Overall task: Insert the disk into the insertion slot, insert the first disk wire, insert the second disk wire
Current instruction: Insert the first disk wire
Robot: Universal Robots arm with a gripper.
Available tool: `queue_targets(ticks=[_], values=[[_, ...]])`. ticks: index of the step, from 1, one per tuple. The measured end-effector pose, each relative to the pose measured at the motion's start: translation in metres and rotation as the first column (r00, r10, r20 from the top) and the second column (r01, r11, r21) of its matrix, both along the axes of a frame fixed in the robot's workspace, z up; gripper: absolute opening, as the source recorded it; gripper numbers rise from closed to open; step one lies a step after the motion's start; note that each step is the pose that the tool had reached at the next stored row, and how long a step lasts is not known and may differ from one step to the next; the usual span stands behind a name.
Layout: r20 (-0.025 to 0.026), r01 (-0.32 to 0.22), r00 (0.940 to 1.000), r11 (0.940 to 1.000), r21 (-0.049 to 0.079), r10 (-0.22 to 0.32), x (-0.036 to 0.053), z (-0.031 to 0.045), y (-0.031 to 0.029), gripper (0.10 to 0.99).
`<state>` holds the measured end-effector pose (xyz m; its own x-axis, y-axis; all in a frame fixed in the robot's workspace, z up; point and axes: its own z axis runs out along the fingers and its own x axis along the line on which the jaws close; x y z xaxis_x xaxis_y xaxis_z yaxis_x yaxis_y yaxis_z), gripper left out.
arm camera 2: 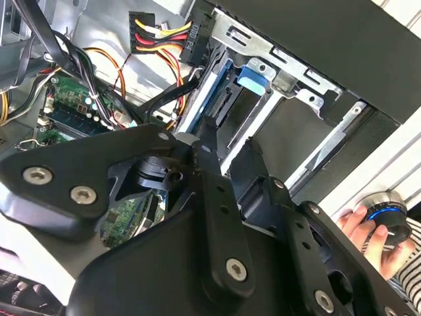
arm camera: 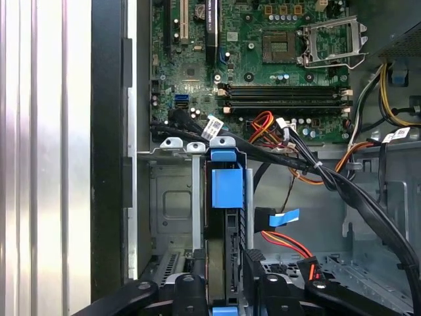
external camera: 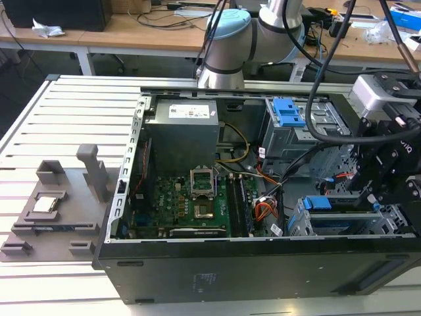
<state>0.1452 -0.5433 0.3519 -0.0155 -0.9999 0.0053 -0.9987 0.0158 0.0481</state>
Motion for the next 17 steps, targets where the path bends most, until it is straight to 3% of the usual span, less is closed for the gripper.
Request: queue_targets(ticks=[3, 7, 10, 14, 17], values=[[0.0, -0.007, 1.0, 1.0, 0.0, 0.007, 0.003, 0.0, 0.0143, 0.361], [0.0, -0.025, 0.9997, 0.9997, -0.003, 0.025, 0.0076, 0.0, 0.0232, 0.361], [-0.0002, -0.028, 0.9996, 0.9996, -0.005, 0.028, 0.0123, 0.0008, 0.027, 0.361], [-0.0005, -0.028, 0.9996, 0.9996, -0.006, 0.028, 0.0134, 0.0177, 0.0308, 0.361], [-0.0033, -0.043, 0.9991, 0.9991, -0.006, 0.043, 0.0158, 0.0172, 0.0309, 0.361]])
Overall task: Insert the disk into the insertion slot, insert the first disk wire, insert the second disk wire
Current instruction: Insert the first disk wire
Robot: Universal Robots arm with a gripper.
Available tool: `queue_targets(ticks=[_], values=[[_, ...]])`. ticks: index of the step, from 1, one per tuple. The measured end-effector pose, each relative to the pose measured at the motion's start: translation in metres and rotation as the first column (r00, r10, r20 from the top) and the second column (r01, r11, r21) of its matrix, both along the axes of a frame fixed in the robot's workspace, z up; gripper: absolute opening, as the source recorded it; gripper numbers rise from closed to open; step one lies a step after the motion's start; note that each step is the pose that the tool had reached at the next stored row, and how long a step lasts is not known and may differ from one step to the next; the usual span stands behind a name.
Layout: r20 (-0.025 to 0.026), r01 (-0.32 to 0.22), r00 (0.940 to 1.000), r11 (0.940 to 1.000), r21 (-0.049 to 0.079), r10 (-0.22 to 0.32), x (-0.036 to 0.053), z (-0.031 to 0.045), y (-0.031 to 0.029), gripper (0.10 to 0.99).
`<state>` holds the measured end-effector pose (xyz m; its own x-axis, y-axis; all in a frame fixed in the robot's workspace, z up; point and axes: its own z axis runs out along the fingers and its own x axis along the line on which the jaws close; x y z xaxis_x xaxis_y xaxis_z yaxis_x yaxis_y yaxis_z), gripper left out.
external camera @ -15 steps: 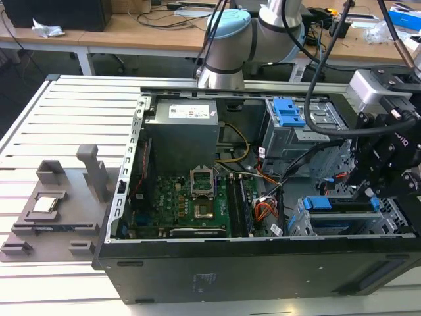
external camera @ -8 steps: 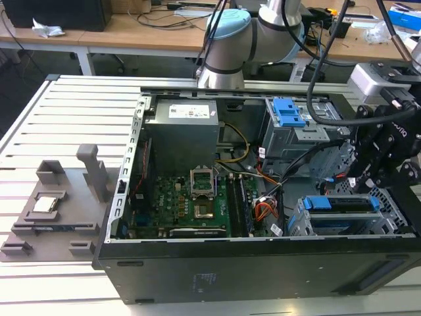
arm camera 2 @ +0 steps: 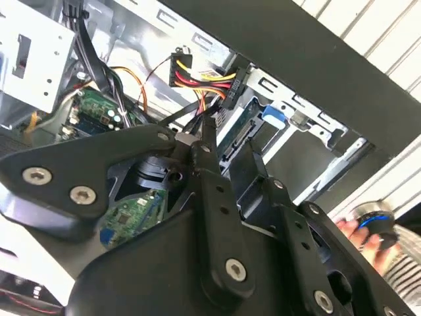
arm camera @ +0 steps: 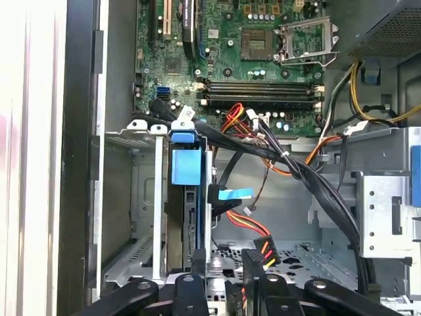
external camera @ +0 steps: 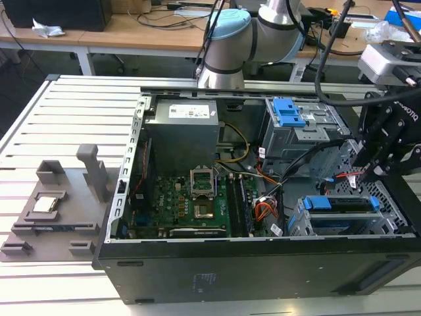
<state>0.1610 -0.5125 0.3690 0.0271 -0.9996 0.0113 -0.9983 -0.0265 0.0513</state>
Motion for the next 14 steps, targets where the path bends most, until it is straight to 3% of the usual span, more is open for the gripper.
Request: queue_targets(ticks=[1, 3, 10, 14], values=[[0.0, -0.056, 0.9984, 0.9984, 0.0, 0.056, 0.0007, -0.0025, 0.0, 0.361], [0.0, -0.101, 0.9949, 0.9949, 0.0, 0.101, 0.0022, -0.0049, 0.0, 0.361], [-0.0003, -0.134, 0.9909, 0.9909, -0.002, 0.134, 0.0197, -0.0064, 0.0077, 0.361], [-0.0042, -0.142, 0.9898, 0.9894, -0.03, 0.142, 0.0256, -0.011, 0.0127, 0.361]])
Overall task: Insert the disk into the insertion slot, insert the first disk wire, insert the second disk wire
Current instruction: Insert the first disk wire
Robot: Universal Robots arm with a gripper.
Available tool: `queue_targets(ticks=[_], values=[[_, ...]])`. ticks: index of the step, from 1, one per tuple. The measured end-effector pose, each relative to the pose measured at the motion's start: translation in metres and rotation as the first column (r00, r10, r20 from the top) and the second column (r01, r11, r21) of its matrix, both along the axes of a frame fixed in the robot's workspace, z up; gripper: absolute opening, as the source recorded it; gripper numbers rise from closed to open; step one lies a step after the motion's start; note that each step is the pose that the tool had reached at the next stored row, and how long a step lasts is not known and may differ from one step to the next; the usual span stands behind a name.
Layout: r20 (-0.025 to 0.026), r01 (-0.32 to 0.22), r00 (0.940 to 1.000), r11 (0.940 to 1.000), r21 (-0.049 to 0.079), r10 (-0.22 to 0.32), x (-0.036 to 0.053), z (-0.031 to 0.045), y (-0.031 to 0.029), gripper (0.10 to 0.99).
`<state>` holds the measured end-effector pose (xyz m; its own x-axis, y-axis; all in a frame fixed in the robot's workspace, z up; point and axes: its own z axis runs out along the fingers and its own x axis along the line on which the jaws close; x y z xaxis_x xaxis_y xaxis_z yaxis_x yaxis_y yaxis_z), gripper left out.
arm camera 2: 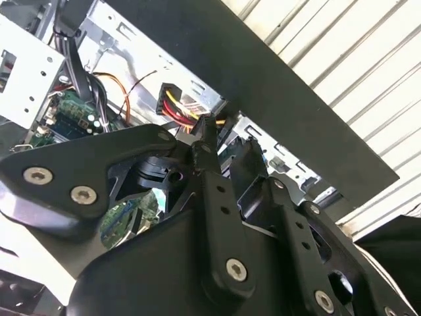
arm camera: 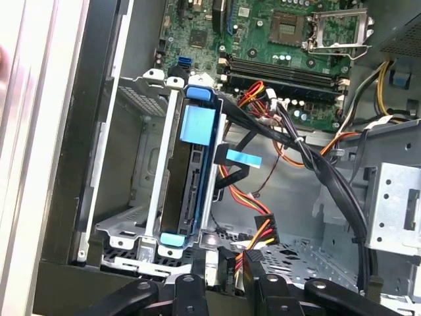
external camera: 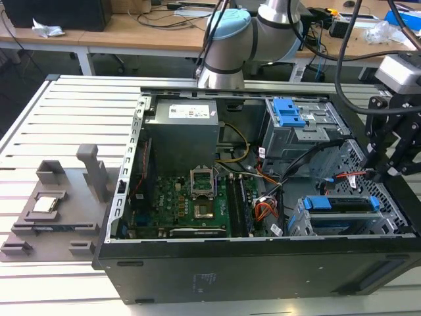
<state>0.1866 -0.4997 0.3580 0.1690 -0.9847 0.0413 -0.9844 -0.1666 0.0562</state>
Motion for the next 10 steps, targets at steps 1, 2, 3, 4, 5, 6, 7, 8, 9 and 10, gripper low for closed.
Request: queue_targets(ticks=[1, 2, 3, 4, 5, 6, 7, 8, 9, 10], values=[[-0.0001, -0.002, 1.0, 1.0, -0.001, 0.002, 0.0008, -0.0014, 0.0009, 0.361], [-0.0002, -0.002, 1.0, 1.0, -0.001, 0.002, 0.0009, -0.002, 0.001, 0.361], [-0.0002, -0.003, 1.0, 1.0, -0.003, 0.003, 0.0009, -0.0021, 0.001, 0.361], [-0.0002, -0.003, 1.0, 1.0, -0.005, 0.003, 0.001, -0.0021, 0.001, 0.361], [-0.0002, -0.003, 1.0, 1.0, -0.006, 0.003, 0.001, -0.0023, 0.001, 0.361], [-0.0002, -0.003, 1.0, 1.0, -0.008, 0.003, 0.001, -0.0022, 0.001, 0.361], [-0.0002, -0.003, 1.0, 0.9999, -0.01, 0.003, 0.001, -0.0022, 0.001, 0.345], [-0.0003, -0.003, 1.0, 0.9999, -0.012, 0.003, 0.001, -0.002, 0.001, 0.278], [-0.0002, -0.003, 1.0, 0.9999, -0.013, 0.003, 0.001, -0.0021, 0.0011, 0.169], [-0.0002, -0.003, 1.0, 0.9999, -0.015, 0.003, 0.001, -0.0022, 0.001, 0.169]])
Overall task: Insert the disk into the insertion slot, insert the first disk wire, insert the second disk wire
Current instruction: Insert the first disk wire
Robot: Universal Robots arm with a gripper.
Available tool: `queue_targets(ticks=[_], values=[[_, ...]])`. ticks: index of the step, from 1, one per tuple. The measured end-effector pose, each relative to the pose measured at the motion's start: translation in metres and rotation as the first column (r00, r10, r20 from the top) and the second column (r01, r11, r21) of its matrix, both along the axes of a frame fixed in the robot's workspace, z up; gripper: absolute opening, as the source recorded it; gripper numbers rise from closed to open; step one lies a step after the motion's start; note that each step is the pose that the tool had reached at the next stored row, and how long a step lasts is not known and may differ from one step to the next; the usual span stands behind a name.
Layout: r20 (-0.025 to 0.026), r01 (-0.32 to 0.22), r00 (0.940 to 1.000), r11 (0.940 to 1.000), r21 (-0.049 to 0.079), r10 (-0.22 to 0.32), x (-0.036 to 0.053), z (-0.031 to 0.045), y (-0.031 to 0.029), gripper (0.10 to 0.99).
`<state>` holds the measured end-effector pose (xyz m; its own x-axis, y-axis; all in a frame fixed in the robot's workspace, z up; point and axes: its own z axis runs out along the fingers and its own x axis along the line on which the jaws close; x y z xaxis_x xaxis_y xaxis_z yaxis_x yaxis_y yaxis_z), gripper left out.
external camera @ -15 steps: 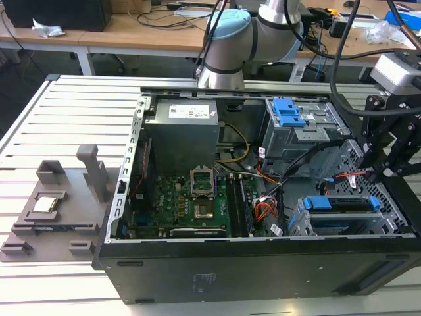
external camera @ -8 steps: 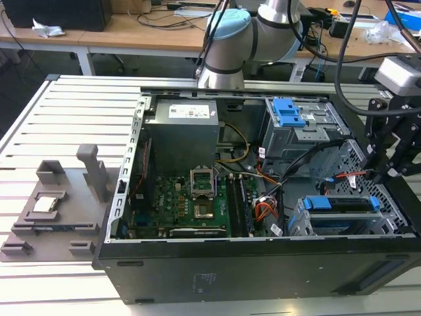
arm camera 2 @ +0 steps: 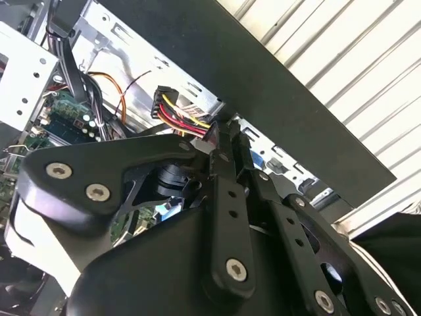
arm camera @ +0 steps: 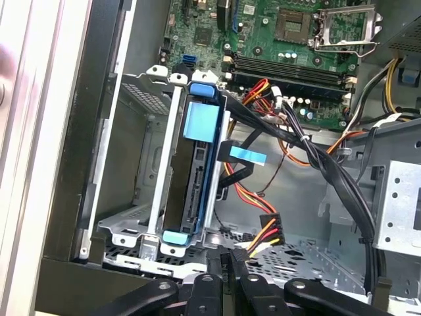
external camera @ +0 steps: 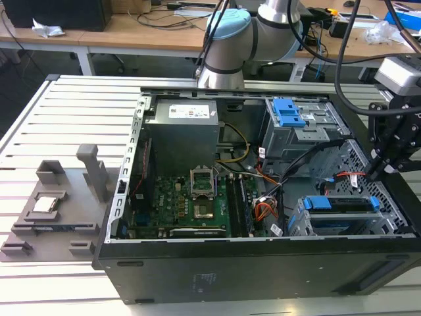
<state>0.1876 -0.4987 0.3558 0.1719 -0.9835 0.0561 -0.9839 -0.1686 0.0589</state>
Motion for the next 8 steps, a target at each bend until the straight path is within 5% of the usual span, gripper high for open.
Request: queue_targets(ticks=[8], values=[[0.0, 0.0, 1.0, 1.0, -0.006, 0.0, 0.0, 0.0033, 0.0, 0.169]])
